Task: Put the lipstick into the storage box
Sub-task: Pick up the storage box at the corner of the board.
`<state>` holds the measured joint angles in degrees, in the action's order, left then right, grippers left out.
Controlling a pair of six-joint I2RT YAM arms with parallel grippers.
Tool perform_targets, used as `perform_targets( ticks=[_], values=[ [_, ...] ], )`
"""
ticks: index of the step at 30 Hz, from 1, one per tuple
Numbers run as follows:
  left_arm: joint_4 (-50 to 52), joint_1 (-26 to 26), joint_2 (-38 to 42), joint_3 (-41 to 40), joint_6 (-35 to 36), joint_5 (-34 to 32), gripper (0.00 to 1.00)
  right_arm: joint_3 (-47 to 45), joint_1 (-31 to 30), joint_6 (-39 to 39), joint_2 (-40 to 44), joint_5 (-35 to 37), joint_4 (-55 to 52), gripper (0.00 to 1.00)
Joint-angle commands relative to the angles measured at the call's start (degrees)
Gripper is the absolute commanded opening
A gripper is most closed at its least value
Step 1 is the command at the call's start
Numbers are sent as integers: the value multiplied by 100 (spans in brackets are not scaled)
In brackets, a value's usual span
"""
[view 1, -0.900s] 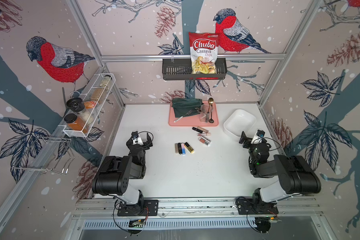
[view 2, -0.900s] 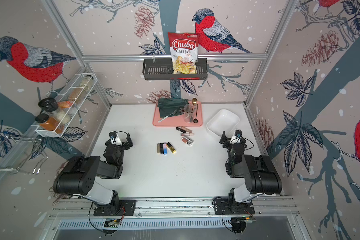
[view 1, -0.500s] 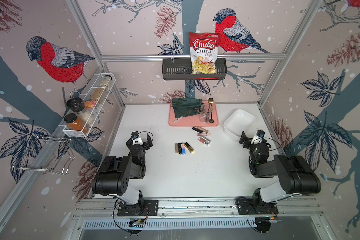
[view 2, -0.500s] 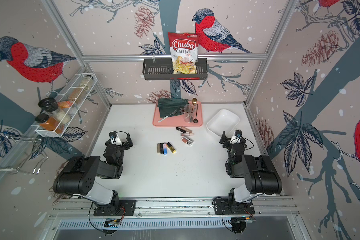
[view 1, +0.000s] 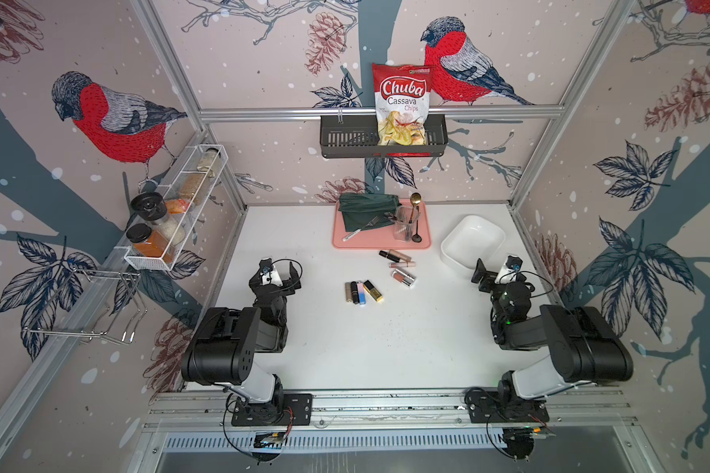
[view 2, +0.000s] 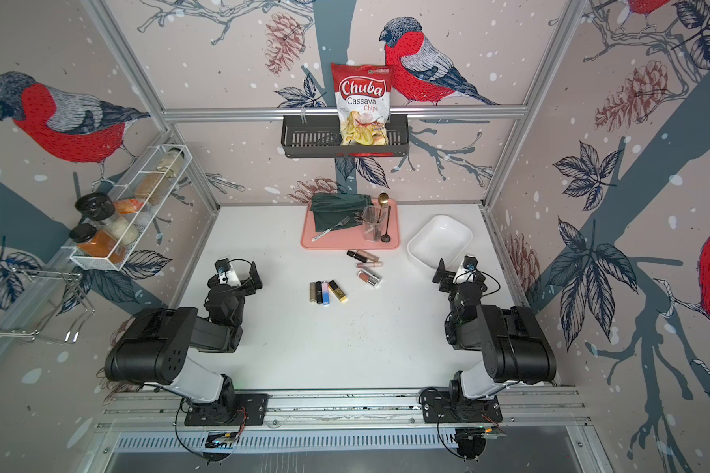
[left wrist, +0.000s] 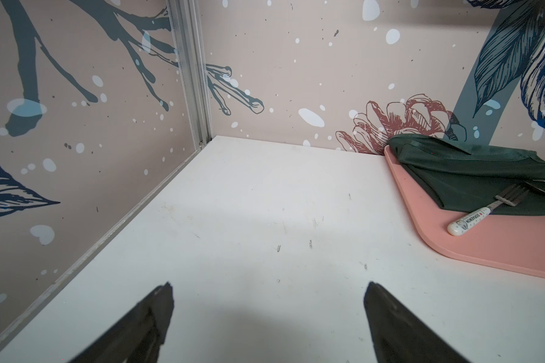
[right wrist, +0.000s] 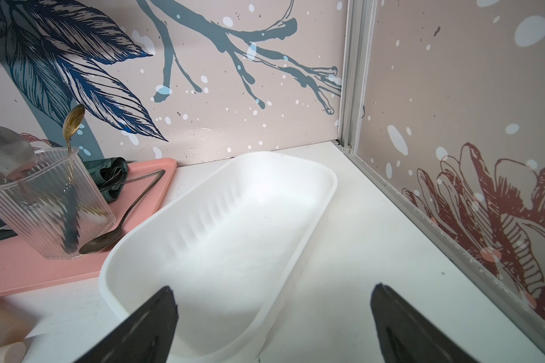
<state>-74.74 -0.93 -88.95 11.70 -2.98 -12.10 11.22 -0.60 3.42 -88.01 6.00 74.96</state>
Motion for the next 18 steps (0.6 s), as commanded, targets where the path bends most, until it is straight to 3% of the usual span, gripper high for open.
perform_targets(
  ticks=[1, 7, 8, 10, 14, 18],
  values=[
    [-311, -42, 111, -51, 35, -209, 98, -13, -6, 62, 52, 95, 127, 100],
    [398, -156, 1197, -160, -22, -822, 98, 184, -150, 296, 1407, 1184, -1216, 100],
    [592, -206, 1441, -135, -10, -967, 98, 267, -136, 617, 1794, 1337, -1596, 100],
    [989, -261, 1916, -74, -265, -1147, 98, 494, -23, 2192, 2398, 1913, -2627, 100],
    [3051, -260, 2994, 605, -1126, -746, 98, 1546, 738, 3265, 2720, 1008, -4907, 100],
    [5224, -259, 3050, 1741, -1704, 315, 98, 2899, 1579, 3650, 2093, -418, -6931, 100]
  ],
)
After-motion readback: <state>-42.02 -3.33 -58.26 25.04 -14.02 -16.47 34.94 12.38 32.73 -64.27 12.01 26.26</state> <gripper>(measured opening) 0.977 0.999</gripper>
